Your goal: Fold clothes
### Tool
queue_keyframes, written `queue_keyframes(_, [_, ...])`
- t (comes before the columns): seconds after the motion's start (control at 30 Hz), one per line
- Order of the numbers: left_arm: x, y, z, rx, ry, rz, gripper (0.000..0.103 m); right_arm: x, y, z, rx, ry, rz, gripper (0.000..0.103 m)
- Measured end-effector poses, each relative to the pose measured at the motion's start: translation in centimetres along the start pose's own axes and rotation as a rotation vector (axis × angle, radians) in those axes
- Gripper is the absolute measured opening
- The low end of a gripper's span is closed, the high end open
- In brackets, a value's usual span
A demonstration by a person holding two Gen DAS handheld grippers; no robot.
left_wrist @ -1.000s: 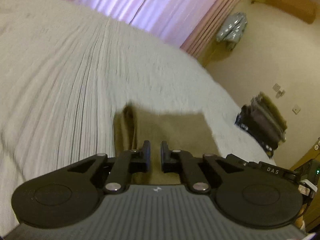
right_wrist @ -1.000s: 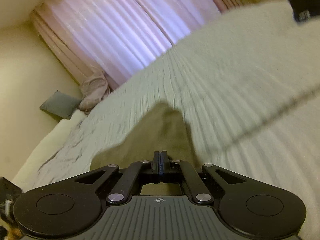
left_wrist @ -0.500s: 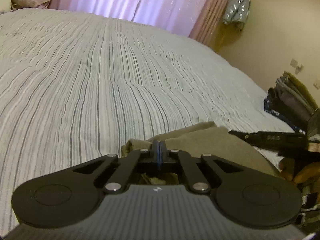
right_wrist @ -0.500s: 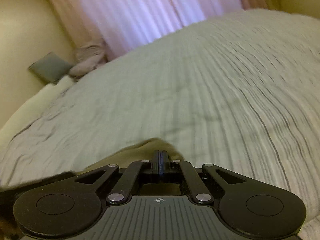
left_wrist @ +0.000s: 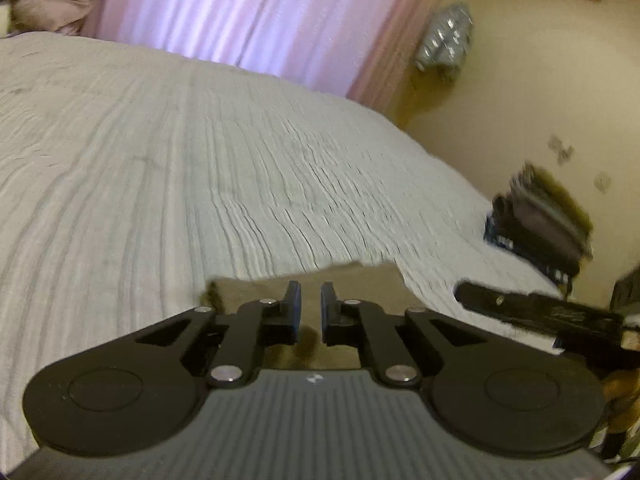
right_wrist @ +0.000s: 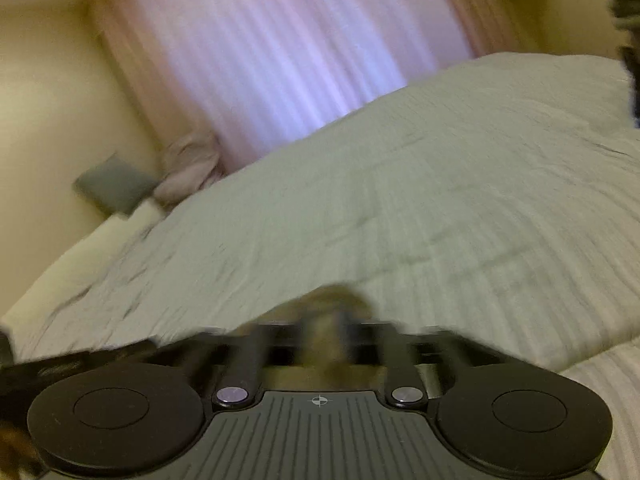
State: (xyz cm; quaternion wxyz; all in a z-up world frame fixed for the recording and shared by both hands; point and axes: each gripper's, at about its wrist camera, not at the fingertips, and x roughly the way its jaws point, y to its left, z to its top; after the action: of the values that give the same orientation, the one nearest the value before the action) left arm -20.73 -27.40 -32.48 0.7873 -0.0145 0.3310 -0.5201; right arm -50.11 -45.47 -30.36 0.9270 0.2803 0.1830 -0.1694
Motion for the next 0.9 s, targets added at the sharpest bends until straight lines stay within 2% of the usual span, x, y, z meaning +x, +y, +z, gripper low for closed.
queue_keyframes(0.07, [1.3,0.1,-0.7,0.031,0.033,0.041,0.005,0.7,1.7,-0.7,-0.086,0.017,0.004,0.068])
queue_keyframes(0.1, [2.0,0.2,-1.1,0.047,0.050,0.066,0.006,1.6,2.1,-1.1,-0.115,0.051,-0.021,0.067])
queue_keyframes(0.17, [3.0,0.6,-2.0,0.075,0.061,0.090,0.005,3.4,2.8,-1.9,-0.166,0.114,-0.069,0.049])
queue_keyframes(0.23, [3.4,1.1,-2.4,0.071,0.049,0.090,0.003,5.0,1.5,-2.9,-0.138,0.140,-0.093,0.049])
queue_keyframes(0.3, [3.6,1.6,-2.4,0.034,0.049,0.076,0.003,5.5,0.0,-3.2,-0.077,0.138,-0.081,0.050])
queue_keyframes(0.37, [3.3,2.1,-2.2,-0.001,0.047,0.064,0.003,4.8,-1.0,-3.0,-0.009,0.121,-0.067,0.050])
queue_keyframes(0.47, [1.4,2.0,-1.9,-0.017,0.013,0.069,0.003,3.0,-1.6,-2.5,0.052,0.071,-0.091,0.050])
queue_keyframes(0.57, [-1.7,1.6,-2.2,-0.028,-0.036,0.095,0.003,0.2,-0.8,-1.7,0.031,-0.012,-0.168,0.050])
queue_keyframes(0.7, [-5.7,-0.2,-3.4,-0.016,-0.071,0.070,0.005,-4.1,1.2,-2.9,-0.027,-0.075,-0.166,0.049])
queue_keyframes(0.8, [-7.3,-1.7,-5.2,0.001,-0.048,0.052,0.005,-6.0,3.6,-5.4,-0.108,-0.063,-0.160,0.049])
queue_keyframes(0.9, [-6.6,-2.2,-7.0,0.005,0.028,0.103,0.005,-5.2,5.0,-8.1,-0.167,0.011,-0.219,0.049])
